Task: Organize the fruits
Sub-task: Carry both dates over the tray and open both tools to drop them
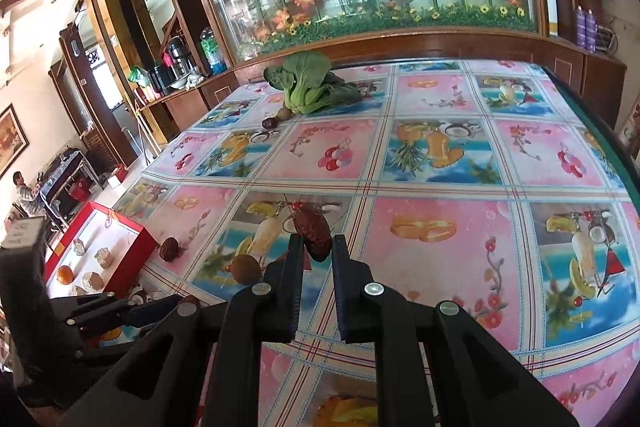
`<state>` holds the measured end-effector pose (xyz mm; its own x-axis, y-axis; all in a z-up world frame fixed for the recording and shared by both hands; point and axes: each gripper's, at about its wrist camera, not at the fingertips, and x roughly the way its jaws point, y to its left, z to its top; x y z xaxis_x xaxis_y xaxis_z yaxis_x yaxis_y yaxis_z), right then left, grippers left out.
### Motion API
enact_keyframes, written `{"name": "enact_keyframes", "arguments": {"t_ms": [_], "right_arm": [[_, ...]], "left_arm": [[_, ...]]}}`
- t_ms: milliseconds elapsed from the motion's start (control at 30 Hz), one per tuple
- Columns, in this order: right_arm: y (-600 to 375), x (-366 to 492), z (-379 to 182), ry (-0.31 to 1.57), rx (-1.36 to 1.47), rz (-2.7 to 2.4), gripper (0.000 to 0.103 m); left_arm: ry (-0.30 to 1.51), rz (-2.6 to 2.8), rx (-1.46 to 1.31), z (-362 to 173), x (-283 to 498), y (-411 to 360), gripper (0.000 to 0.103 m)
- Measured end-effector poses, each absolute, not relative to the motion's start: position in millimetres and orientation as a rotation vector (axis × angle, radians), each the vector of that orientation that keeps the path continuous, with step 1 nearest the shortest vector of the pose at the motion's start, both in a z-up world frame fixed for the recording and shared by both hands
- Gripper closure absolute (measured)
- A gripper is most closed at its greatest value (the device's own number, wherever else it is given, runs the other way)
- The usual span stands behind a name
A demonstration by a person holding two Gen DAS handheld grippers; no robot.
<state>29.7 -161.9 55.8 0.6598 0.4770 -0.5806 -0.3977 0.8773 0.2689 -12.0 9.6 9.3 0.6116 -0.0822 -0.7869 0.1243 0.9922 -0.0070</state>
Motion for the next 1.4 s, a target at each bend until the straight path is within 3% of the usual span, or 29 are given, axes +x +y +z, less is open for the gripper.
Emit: {"name": "enact_keyframes", "arguments": {"t_ms": [567,967,1400], "right_arm": [[-141.6,1.1,71.9,0.580,0.123,0.467,0.091],[33.9,-80.0,83.6,0.653,0.039,0.857,0.091],[84.3,-106.4,50.8,0.767,-0.032,0.885,0.091]], "left_arm": [[0.683,0.037,-0.050,89.7,-123.2,107.0,0.082],[0.714,0.139,-0.113,70.4,-155.5,179.8,0.082],[0.730,0.133,-0.141,46.9,-174.5,200.0,0.082]]}}
